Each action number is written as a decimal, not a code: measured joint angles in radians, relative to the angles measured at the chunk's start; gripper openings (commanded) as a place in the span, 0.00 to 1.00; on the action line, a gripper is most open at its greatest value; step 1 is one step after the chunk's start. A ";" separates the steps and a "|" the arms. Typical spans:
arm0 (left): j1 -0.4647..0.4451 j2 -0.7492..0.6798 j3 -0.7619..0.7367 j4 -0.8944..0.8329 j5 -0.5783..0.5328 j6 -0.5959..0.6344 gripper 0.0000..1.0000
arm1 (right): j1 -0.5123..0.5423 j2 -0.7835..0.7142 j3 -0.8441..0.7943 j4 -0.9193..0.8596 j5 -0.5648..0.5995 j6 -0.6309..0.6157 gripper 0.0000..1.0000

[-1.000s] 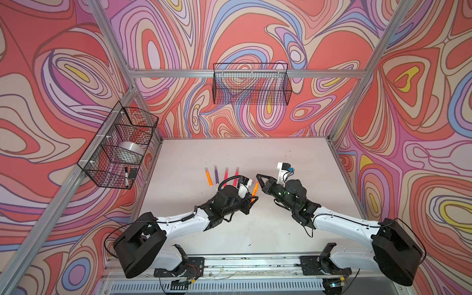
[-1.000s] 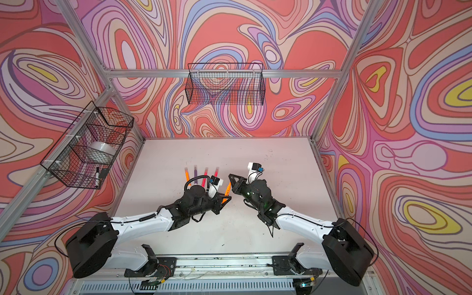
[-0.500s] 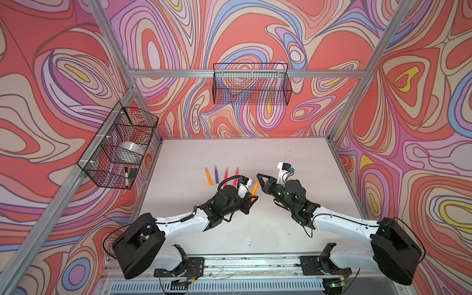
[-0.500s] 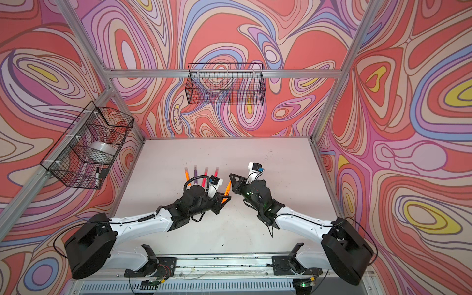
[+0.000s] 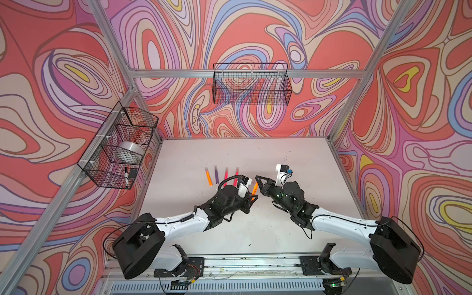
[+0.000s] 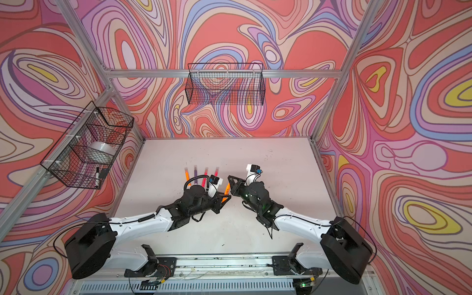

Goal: Insert the pens into the pen caps
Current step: 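Bring the cap over the orange marker tip with the right gripper, then lower the cap onto the marker tip and release it with the right gripper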

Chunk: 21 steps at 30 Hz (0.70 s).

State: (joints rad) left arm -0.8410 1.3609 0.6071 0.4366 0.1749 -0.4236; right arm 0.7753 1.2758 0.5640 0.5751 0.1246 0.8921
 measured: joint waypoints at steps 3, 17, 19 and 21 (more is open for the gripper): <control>0.000 0.000 0.007 -0.018 -0.002 0.000 0.00 | 0.008 0.014 -0.004 0.025 0.015 0.001 0.03; 0.048 -0.080 0.020 -0.082 0.084 -0.053 0.00 | 0.066 0.026 -0.039 0.175 0.078 -0.025 0.11; 0.055 -0.092 0.020 -0.089 0.104 -0.057 0.00 | 0.070 0.026 -0.046 0.200 0.076 -0.033 0.14; 0.060 -0.103 0.020 -0.095 0.119 -0.061 0.00 | 0.073 0.026 -0.050 0.219 0.071 -0.041 0.18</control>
State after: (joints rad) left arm -0.7811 1.2583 0.6273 0.3416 0.2943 -0.4843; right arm 0.8482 1.3022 0.5140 0.7944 0.1959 0.8509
